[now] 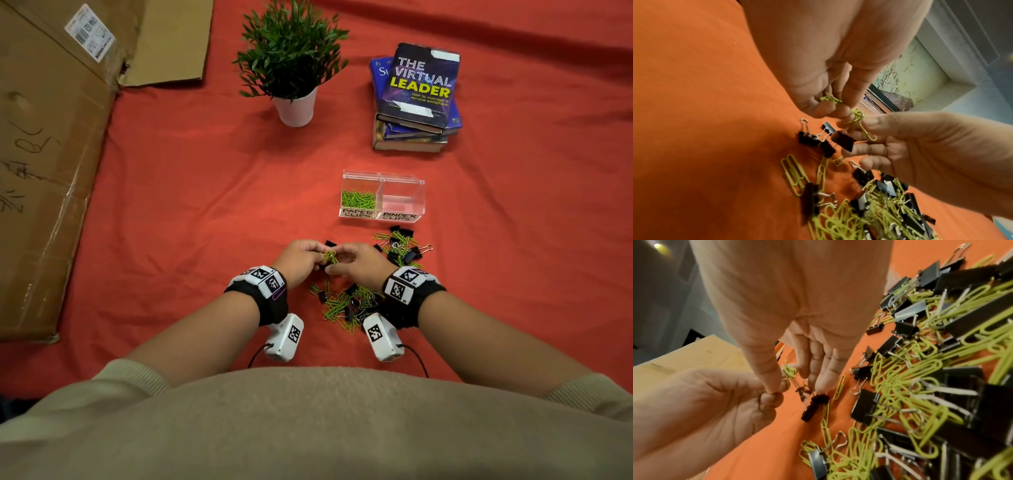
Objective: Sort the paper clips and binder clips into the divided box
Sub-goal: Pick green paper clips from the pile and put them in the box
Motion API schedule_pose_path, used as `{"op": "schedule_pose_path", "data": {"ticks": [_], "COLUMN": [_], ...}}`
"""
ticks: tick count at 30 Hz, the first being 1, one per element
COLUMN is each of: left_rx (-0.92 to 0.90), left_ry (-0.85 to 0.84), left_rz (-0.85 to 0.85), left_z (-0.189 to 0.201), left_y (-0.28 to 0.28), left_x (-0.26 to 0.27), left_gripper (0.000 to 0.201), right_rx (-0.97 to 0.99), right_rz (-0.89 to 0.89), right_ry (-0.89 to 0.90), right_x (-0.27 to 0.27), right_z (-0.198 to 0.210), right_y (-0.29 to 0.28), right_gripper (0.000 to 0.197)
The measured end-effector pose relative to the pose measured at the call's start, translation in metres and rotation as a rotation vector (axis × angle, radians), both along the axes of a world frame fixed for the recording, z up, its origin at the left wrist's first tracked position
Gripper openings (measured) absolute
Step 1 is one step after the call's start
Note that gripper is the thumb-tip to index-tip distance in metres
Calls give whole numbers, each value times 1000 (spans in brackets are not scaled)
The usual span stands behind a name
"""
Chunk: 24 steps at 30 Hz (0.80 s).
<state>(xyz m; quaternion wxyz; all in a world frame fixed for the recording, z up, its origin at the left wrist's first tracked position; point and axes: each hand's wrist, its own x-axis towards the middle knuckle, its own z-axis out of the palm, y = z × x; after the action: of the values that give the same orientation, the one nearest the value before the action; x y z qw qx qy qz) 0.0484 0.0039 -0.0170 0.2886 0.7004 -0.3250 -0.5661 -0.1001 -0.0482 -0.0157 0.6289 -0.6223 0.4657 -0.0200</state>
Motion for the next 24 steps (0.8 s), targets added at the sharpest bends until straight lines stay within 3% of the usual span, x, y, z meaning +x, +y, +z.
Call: {"op": "schedule_pose_path", "data": {"ticks": [7, 18, 24], "left_rx": [28, 56, 42], "left_ry": [-29, -44, 5], "left_rz": [-9, 13, 12], "left_z": [2, 4, 8], "left_y": [-2, -4, -4], "left_x": [-1, -11, -18], "left_gripper": [29, 28, 30], "right_rx": [18, -257, -80], "right_rz": [-83, -105, -295], "right_ry": [39, 99, -27], "right_x": [-12, -19, -17], "right_z": [-3, 6, 4], "right_y": [-8, -7, -7], "right_gripper": [25, 19, 15]}}
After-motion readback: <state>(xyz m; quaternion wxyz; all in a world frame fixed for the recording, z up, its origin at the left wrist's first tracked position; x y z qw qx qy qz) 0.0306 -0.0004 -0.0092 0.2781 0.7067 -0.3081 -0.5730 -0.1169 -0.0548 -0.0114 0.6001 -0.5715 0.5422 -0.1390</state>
